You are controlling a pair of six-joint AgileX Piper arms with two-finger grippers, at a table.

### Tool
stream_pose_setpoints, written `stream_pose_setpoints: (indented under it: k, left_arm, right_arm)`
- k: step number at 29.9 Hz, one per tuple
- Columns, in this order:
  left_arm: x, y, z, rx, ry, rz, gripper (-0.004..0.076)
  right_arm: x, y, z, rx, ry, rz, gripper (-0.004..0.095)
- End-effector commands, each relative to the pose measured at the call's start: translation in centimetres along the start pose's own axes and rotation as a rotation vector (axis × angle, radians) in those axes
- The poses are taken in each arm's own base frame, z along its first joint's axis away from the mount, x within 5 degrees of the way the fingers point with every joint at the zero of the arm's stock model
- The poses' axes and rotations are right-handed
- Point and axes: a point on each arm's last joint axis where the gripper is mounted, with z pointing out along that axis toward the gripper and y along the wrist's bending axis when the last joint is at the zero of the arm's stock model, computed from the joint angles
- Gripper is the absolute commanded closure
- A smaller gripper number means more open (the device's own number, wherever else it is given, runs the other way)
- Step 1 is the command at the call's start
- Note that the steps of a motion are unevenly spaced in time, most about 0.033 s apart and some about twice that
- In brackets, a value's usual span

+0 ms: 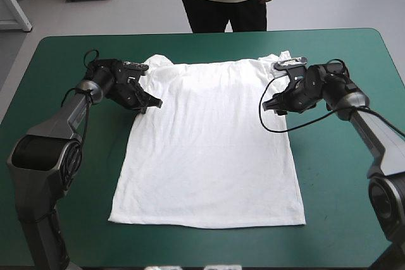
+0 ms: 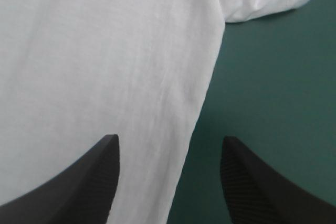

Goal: Fold the cloth

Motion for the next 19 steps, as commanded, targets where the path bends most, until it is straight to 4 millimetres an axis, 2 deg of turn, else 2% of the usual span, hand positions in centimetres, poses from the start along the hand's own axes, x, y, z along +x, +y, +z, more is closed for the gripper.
stream_pose_setpoints:
  k: [1, 10, 16, 19]
  left_arm:
    - [0.0, -0.8, -1.3, 0.027, -0.003, -0.013, 0.0733]
    - [0.0, -0.8, -1.3, 0.027, -0.003, -0.013, 0.0733]
    - [-0.2, -0.8, -1.3, 0.024, -0.018, -0.013, 0.0733]
    - [-0.3, -0.7, -1.3, 0.02, -0.038, -0.022, 0.0733]
  right_arm:
    - [-2.3, -0.5, -0.1, 0.018, -0.079, -0.016, 0.0378]
    - [-3.8, -1.3, 4.8, 0.058, -0.019, -0.002, 0.0384]
    - [-3.6, -1.4, 6.5, 0.057, 0.015, 0.018, 0.0476]
    - [-3.5, -1.2, 6.7, 0.031, 0.03, 0.028, 0.0571]
